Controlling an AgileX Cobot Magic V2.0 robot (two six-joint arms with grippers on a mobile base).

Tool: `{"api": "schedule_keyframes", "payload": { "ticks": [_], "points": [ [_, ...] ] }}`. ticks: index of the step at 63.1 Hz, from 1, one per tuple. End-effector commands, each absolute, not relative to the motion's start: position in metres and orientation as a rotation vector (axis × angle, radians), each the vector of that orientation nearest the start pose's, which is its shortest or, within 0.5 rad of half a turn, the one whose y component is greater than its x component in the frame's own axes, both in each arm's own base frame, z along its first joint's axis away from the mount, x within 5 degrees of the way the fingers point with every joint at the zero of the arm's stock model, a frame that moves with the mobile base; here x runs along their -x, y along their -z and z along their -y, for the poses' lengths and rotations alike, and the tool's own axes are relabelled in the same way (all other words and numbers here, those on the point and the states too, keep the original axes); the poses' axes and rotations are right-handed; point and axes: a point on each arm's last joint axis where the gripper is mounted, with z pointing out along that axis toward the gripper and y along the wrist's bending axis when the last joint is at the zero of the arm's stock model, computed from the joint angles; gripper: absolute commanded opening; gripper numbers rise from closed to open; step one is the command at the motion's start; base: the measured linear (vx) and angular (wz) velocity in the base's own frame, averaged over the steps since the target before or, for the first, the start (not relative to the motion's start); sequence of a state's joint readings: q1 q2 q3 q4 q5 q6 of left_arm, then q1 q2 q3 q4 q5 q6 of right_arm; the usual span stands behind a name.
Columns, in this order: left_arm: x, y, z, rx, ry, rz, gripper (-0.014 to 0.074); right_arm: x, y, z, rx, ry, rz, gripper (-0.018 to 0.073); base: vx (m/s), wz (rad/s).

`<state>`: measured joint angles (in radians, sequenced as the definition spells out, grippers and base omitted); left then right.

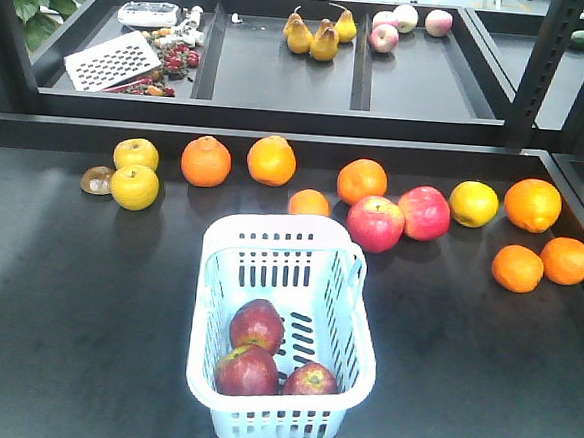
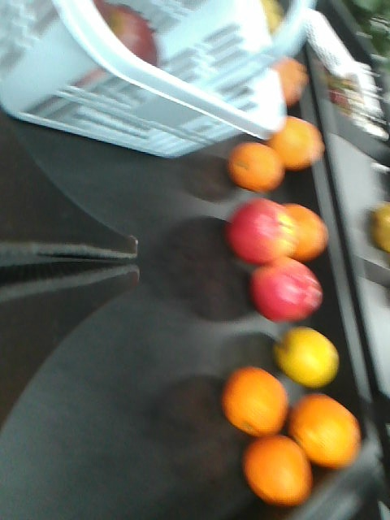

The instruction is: Pick three apples into basket with both arms

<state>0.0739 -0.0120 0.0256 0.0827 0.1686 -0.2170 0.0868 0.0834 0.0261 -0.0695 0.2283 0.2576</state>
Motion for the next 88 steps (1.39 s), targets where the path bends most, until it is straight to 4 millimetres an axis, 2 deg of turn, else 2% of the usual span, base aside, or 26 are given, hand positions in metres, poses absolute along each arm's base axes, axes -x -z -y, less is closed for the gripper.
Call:
{"api": "schedule_keyframes", "payload": {
  "ticks": [1,8,27,88],
  "points": [
    [-0.055,-0.196,-0.005,0.178,0.046,-1.570,-0.0006,-0.059,-0.187,-0.002,-0.112,-0.160,-1.662,-0.0004,0.00,0.00],
    [-0.055,-0.196,-0.005,0.178,0.046,-1.570,-0.0006,-0.056,-0.193,-0.001,-0.095,-0.131,-1.575,-0.0004,0.00,0.00],
    [-0.055,-0.196,-0.005,0.179,0.046,-1.571,-0.0006,-0.056,-0.202,-0.002,-0.059,-0.122,-1.476,-0.0004,0.00,0.00],
    [-0.055,-0.196,-0.005,0.179,0.046,-1.571,-0.0006,-0.056,-0.203,-0.002,-0.061,-0.123,-1.474,-0.0004,0.00,0.00]
  ]
}}
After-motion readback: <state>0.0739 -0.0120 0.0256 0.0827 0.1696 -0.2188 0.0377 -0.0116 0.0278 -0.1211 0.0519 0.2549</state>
